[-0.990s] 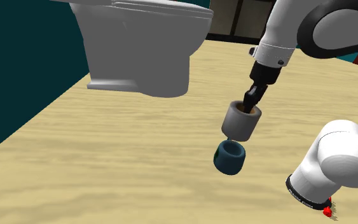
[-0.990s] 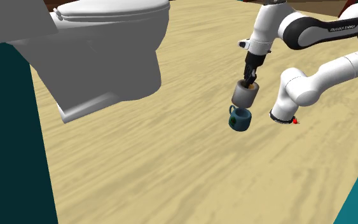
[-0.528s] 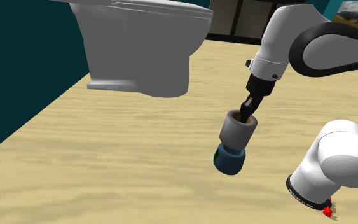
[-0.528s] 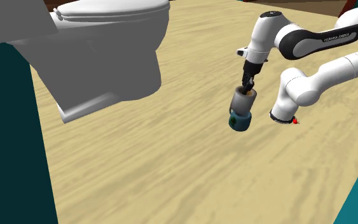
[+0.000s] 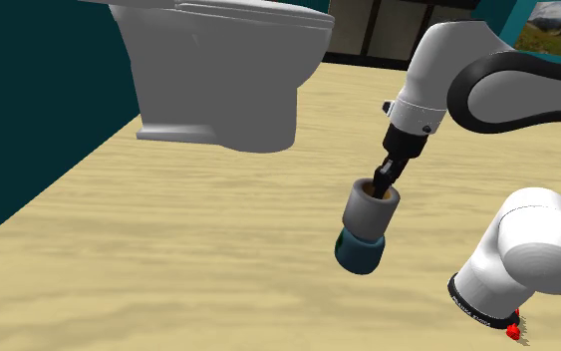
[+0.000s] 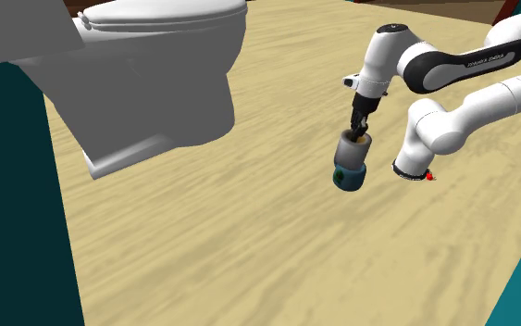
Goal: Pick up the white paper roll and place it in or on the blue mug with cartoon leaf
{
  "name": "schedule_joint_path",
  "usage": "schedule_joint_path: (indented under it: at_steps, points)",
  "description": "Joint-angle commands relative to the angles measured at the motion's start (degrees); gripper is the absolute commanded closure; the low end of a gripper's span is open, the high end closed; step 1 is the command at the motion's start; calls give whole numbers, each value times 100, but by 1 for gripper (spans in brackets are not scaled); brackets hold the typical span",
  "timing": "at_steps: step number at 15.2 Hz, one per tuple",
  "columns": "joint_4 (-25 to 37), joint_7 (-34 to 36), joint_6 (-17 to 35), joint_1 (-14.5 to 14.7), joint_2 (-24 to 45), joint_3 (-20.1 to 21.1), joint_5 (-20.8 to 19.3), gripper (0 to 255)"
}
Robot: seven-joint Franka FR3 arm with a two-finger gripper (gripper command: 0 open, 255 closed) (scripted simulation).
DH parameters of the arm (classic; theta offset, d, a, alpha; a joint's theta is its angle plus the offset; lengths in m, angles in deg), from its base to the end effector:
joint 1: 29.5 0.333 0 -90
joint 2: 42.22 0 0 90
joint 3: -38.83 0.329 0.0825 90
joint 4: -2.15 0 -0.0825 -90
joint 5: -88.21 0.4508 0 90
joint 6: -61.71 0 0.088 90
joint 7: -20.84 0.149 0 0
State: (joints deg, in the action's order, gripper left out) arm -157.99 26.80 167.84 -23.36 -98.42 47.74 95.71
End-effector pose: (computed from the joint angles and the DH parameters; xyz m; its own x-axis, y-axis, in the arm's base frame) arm 0.3132 0.0873 0.4071 0.9977 0.0579 0.0347 0.0580 -0.9983 -0.0015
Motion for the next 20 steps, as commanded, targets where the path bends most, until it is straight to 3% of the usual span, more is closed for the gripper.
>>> schedule_joint_path:
  at_steps: [1, 2, 3, 8, 12, 20]
  points:
    - [-25, -1, -4, 3, 16, 3, 3, 255]
    - [-25, -1, -4, 3, 17, 3, 2, 255]
    - [-24, 1, -11, 5, 11, 3, 3, 0]
    - [-25, -1, -4, 3, 17, 2, 2, 0]
    - [695, 10, -737, -41, 3, -86, -89, 0]
    - [695, 10, -737, -41, 3, -87, -89, 0]
